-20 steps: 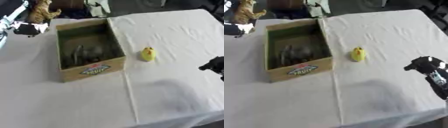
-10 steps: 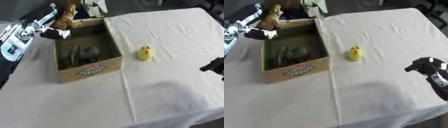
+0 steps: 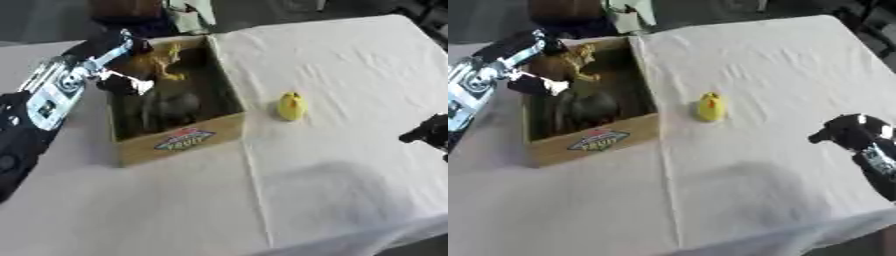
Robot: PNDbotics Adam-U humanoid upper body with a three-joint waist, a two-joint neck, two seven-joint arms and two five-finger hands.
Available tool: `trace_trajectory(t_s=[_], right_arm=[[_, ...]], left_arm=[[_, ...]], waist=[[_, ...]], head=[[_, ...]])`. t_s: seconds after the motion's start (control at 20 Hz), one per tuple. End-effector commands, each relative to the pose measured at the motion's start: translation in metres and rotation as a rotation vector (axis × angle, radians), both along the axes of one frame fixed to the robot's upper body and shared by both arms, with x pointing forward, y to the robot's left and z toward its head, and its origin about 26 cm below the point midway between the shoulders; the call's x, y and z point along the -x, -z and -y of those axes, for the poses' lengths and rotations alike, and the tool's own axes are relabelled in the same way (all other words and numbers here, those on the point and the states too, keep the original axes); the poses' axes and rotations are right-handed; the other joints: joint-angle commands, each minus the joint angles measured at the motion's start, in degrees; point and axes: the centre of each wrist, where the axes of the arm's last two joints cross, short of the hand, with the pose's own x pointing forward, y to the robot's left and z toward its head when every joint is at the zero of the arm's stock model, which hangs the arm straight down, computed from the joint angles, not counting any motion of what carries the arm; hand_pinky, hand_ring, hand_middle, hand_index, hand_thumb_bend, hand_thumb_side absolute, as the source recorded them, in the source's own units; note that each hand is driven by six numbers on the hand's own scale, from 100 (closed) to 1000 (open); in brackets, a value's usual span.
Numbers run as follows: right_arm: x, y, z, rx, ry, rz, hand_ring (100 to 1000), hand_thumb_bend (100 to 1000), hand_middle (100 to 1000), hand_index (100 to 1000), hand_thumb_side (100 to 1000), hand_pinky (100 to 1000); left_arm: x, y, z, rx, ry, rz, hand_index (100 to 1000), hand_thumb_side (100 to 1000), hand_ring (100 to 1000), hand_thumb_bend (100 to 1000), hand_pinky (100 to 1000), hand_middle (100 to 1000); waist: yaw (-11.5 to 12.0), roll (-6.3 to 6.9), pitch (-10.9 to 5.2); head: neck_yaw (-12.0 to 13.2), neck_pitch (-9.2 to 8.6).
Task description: Pick up objects on the table and place them in the box.
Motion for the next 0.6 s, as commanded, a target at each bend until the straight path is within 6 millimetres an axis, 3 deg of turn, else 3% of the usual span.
trace_trajectory(t_s=[0.05, 0.2, 0.35, 0.45, 0.6], right_arm=[[-0.001, -0.008, 0.002, 0.011, -0.004, 0.024, 633, 100, 552, 710, 595, 718], [0.000, -0.007, 0.003, 0.010, -0.002, 0.020, 633, 100, 552, 710, 598, 718], [0.000, -0.006, 0.003, 0.009, 0.002, 0.017, 634, 100, 552, 710, 598, 718], [0.001, -0.006, 0.004, 0.008, 0.008, 0.015, 634, 100, 552, 710, 597, 718], [0.001, -0.006, 0.006, 0.009, 0.013, 0.016, 634, 100, 552, 710, 595, 718]], left_arm=[[0.000, -0.012, 0.001, -0.015, 0.025, 0.010, 746, 321, 586, 381, 693, 560], [0.003, -0.013, 0.001, -0.009, 0.039, 0.007, 772, 311, 621, 512, 721, 606], [0.008, -0.019, 0.000, 0.015, 0.053, 0.023, 789, 276, 662, 585, 756, 654], [0.014, -0.025, 0.000, 0.052, 0.069, 0.037, 795, 253, 690, 596, 787, 680], [0.026, -0.035, -0.001, 0.126, 0.083, 0.064, 795, 315, 701, 576, 809, 691]], waist=[[0.07, -0.16, -0.89], [0.29, -0.28, -0.94], [0.67, -0.41, -1.09], [1.11, -0.48, -1.22], [1.86, -0.51, -1.34]], head=[[-0.09, -0.41], [-0.16, -0.34], [-0.33, -0.18], [-0.61, -0.04], [-1.01, 0.03]])
